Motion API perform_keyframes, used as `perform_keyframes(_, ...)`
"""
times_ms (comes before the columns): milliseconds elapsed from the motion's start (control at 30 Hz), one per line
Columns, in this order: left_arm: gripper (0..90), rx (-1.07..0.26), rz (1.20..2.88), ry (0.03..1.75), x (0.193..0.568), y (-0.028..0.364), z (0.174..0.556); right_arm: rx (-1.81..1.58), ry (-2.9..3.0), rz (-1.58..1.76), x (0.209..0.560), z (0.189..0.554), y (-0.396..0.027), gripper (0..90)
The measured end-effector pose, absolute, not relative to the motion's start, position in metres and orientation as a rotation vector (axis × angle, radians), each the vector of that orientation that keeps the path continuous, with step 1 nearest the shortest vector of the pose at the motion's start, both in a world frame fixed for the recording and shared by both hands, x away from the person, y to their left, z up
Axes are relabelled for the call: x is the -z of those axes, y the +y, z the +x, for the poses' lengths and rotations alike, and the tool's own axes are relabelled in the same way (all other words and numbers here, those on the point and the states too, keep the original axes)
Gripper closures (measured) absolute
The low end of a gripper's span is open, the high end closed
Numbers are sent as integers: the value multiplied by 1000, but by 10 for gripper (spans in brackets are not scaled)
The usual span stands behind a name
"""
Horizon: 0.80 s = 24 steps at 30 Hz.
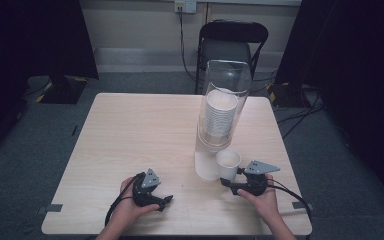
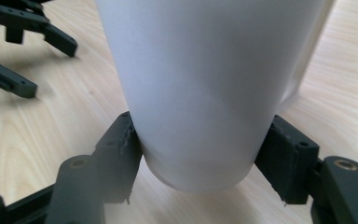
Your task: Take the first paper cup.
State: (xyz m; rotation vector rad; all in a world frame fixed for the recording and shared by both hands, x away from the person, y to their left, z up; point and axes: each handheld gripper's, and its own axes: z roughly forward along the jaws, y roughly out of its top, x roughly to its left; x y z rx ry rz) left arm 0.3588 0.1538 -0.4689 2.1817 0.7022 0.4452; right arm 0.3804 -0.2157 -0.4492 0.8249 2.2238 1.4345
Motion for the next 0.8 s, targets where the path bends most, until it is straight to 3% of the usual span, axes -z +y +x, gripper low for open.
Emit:
perform_keyframes(300, 246, -356, 2107, 692, 456, 152, 358, -1466, 2249, 712, 452, 370, -197, 352)
perform_keyframes(800, 263, -247, 1997, 683, 394, 141, 358, -1488, 2240, 619, 448, 367, -181, 351)
